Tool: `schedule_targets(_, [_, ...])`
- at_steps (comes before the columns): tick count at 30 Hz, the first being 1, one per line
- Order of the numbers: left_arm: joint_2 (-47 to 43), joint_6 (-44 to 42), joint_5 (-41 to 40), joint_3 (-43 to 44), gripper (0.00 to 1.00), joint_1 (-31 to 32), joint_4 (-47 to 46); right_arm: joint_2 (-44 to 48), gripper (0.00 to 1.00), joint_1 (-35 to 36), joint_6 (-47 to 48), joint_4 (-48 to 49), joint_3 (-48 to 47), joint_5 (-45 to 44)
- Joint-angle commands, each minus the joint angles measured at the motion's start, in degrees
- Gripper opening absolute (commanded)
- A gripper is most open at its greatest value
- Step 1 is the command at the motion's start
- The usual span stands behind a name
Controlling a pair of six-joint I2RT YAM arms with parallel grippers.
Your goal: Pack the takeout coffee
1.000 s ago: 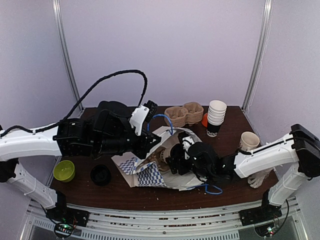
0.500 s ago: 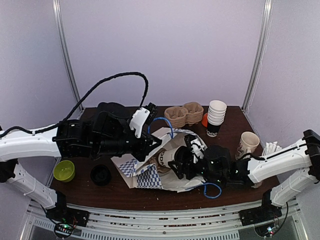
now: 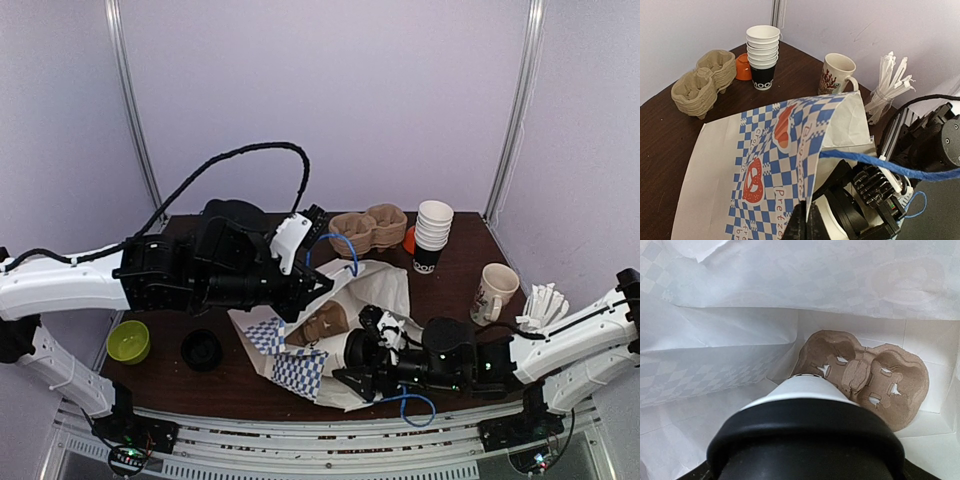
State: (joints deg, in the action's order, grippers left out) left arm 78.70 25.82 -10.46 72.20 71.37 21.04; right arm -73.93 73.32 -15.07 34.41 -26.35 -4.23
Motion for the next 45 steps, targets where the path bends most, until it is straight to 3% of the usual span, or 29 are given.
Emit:
schedule_targets(1, [0.6,-1.0,1.4,1.7,0.00,0.3,-1.8,1.1,0.79,0.5,1.4,0.2,-0.2,-5.8])
schedule_targets(5, [0.5,-0.9,2.2,1.5,0.00,0.3,-1.9,4.8,0.80,0.1,-1.1,0.3,-0.3,-18.7])
schedule_targets(10, [0.6,-1.0,2.7,1.5,0.00,0.3,-2.0,4.8,0.80,-1.4,-2.1,-1.5,-3.4,-22.2])
schedule_targets(25, [0.8,-0.9,0.4,2.4,0.00,0.3,-3.9,-6.5,0.80,-6.6,-7.2,-9.1,-12.0,-13.3])
schedule_targets(30, [0.5,-1.6,0.1,1.8,0.00,0.2,-6.5,-6.2,0.80,-7.3,-8.1,-9.7,-12.5,-11.2])
schedule_targets(38, [2.6,-4.0,2.0,4.4,0.00,0.2,-9.7,-6.8,0.80,-9.6,-11.6,-20.6,-18.3,-8.4])
schedule_targets(45, [3.6,-3.4,3.3,3.3,0.00,0.2,-10.9,-7.3,0.79,-10.9,-15.4,-20.4,-16.3,-8.1])
